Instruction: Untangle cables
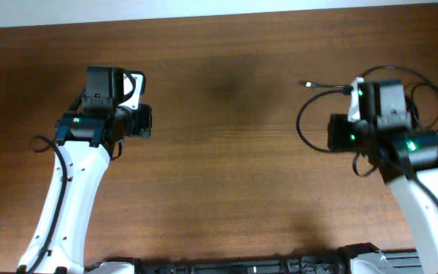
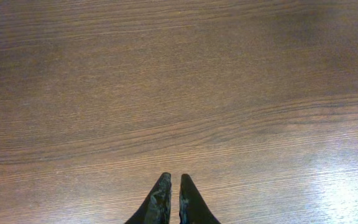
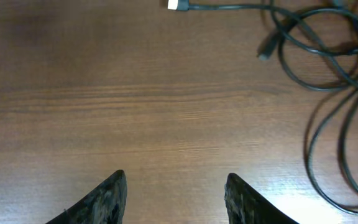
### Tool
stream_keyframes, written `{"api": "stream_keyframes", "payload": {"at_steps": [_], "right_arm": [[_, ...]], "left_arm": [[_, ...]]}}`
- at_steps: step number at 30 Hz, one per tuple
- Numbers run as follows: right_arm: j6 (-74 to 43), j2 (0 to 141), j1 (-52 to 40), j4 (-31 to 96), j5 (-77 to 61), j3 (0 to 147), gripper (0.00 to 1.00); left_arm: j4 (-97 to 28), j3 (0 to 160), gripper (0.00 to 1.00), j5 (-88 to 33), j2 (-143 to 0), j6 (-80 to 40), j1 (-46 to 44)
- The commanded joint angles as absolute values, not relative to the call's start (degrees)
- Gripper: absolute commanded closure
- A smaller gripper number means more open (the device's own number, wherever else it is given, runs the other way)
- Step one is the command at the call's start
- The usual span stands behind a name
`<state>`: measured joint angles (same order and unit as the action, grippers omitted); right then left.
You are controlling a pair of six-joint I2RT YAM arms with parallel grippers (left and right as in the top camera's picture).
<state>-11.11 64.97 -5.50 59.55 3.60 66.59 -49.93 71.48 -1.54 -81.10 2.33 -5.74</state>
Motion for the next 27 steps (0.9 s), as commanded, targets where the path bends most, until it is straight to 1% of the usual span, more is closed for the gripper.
{"api": "stream_keyframes", "payload": {"at_steps": [1, 3, 6, 9, 10, 11, 12, 21, 24, 27], "right_arm": [[-10.76, 58.72, -5.54, 60.69, 7.35, 65.52, 0.5], [-10.74, 55.79, -5.54, 61.95, 7.4, 65.52, 0.5], [-10.76, 50.96, -5.54, 64.38, 8.69, 65.52, 0.5], [-10.81, 47.05, -5.54, 66.37, 9.5, 65.47, 0.5], [-10.98, 45.74, -5.54, 66.65, 9.52, 65.41, 0.42], [-10.98, 44.8, -5.54, 66.65, 9.63, 65.23, 0.2], [-10.96, 44.29, -5.54, 66.67, 9.76, 65.08, 0.03], [-10.96, 45.74, -5.54, 66.7, 9.74, 65.04, 0.01], [-10.96, 46.63, -5.54, 66.78, 9.69, 65.04, 0.01], [-10.96, 46.87, -5.54, 67.44, 9.69, 65.04, 0.01]], "left_arm": [[-49.82, 72.14, 0.96, -2.33, -80.12, 2.13, -5.48], [-49.82, 72.14, 0.97, -2.33, -80.12, 2.13, -5.48], [-49.82, 72.14, 0.96, -2.33, -80.12, 2.13, -5.45], [-49.78, 72.14, 0.99, -2.31, -80.12, 2.13, -5.45], [-49.78, 72.14, 1.0, -2.28, -80.12, 2.15, -5.45], [-49.76, 72.14, 1.0, -2.22, -80.12, 2.15, -5.45], [-49.74, 72.14, 1.0, -2.11, -80.12, 2.13, -5.45], [-50.24, 72.12, 1.0, -0.67, -77.34, 2.15, -5.45], [-50.39, 70.06, 1.0, 0.47, -72.75, 2.35, -5.45], [-48.69, 64.82, 1.0, 0.45, -66.06, 3.05, -5.45]]}}
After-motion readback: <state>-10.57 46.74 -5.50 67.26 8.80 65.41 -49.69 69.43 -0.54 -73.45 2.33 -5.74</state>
